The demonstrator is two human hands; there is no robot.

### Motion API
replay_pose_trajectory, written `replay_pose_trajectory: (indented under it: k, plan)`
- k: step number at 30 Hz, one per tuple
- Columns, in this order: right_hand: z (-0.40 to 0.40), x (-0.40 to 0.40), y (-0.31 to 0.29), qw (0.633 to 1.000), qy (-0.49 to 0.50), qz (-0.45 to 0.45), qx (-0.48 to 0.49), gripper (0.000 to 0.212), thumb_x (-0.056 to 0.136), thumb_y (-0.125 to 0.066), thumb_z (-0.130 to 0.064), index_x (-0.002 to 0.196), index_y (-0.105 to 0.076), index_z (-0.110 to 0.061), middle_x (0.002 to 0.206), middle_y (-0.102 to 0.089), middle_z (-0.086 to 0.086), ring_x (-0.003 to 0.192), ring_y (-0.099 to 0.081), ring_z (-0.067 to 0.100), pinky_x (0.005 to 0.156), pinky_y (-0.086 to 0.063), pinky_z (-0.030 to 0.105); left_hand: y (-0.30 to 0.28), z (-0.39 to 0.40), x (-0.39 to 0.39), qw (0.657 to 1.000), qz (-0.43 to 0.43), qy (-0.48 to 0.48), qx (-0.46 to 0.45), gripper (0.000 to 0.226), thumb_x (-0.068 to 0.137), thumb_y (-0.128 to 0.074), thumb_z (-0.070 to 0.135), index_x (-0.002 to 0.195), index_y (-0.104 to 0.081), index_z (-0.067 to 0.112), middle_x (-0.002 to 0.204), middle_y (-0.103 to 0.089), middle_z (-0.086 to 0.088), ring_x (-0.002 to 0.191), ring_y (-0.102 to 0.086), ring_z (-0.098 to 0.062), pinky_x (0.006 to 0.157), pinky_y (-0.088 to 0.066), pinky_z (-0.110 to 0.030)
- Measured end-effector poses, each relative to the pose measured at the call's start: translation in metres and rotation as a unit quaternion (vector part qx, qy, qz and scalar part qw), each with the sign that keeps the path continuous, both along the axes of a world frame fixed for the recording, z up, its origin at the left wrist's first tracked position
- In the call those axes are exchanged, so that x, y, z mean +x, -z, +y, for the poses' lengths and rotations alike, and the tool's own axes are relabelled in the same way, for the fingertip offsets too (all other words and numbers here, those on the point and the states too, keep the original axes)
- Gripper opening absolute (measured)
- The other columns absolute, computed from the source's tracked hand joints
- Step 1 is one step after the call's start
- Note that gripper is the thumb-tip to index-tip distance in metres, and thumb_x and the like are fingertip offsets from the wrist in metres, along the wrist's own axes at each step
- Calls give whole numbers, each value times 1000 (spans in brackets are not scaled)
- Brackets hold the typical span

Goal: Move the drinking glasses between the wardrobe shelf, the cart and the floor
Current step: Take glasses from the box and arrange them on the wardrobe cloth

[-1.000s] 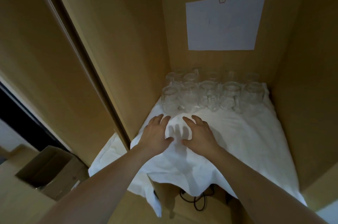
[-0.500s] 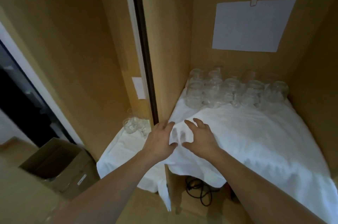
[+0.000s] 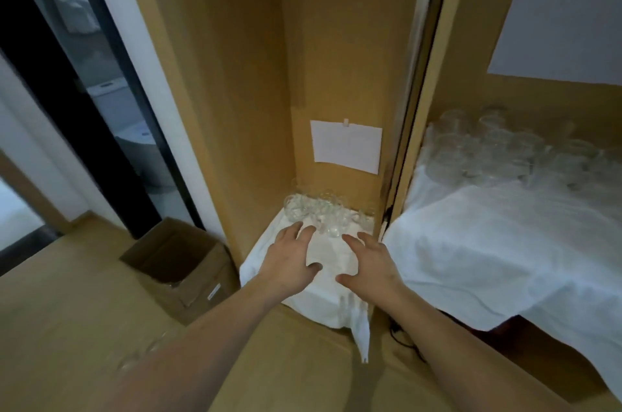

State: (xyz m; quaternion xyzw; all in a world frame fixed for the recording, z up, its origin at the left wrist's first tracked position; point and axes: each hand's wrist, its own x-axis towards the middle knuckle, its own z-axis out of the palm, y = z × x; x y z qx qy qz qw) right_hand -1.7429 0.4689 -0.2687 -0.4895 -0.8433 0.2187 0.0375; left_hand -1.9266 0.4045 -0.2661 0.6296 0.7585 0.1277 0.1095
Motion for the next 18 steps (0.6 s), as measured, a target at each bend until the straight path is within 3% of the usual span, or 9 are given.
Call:
replay_pose_trajectory:
  k: [8,18]
  plan:
    - [-13,-61,5,999,-42,-24,-18,86,90,-68,-51,160,-20,-34,167,-15,-1,150,-21,27,117,-34,39,10,-19,-61,998,-24,-61,-7,77,91,-66,49,154,-28,25,163,-27,-6,146,-28,-31,115,-34,-44]
    - [32,-135,23,996,-83,-3,-40,87,88,-70,-49,159,-24,-32,166,-19,0,148,-23,27,117,-32,38,24,7,-115,991,-36,-131,-11,75,91,-67,52,153,-31,29,161,-30,0,146,-31,-27,119,-31,-44]
